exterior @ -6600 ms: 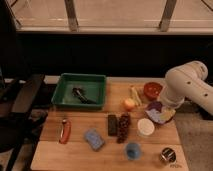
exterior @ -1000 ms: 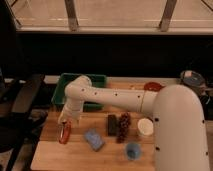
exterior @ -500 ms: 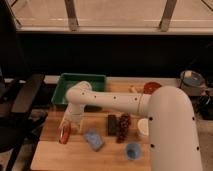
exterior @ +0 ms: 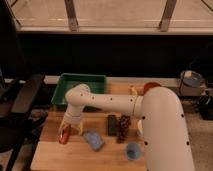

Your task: Place pepper in metal cup

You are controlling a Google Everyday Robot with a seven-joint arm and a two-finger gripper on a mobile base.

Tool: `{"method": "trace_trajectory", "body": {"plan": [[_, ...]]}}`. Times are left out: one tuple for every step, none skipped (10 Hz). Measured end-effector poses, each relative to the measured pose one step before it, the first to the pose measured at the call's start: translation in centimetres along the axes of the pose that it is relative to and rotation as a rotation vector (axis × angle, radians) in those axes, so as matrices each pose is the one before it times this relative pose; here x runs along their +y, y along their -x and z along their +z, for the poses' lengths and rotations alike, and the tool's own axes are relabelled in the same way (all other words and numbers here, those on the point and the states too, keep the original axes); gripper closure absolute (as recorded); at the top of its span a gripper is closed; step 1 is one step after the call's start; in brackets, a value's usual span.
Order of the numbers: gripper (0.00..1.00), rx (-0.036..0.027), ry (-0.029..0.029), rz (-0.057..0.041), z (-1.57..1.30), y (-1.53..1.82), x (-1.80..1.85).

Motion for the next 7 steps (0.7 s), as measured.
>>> {"method": "trace_trajectory", "body": {"plan": [[0.55,0.00158,0.00193,-0.00062,-0.146,-0.034,0.101],[0.65,0.00093,-0.00032,-0.00077,-0.082,-0.019,-0.02],[0.76,0.00615,-0.00199,-0.00282,0.011,-0.144,-0.081],[0.87,-0.0018,0.00073,-0.00177,0.036,0.067,-0.12],[0.95,-0.00804,-0.00519,0.00528,0.132,0.029,0.141],[1.0,-0.01702,-0.0131,0.01151,0.393,0.011,0.372],[1.0,-0.00289,-0.00751,0.00479,0.228,-0.093,0.039]]}}
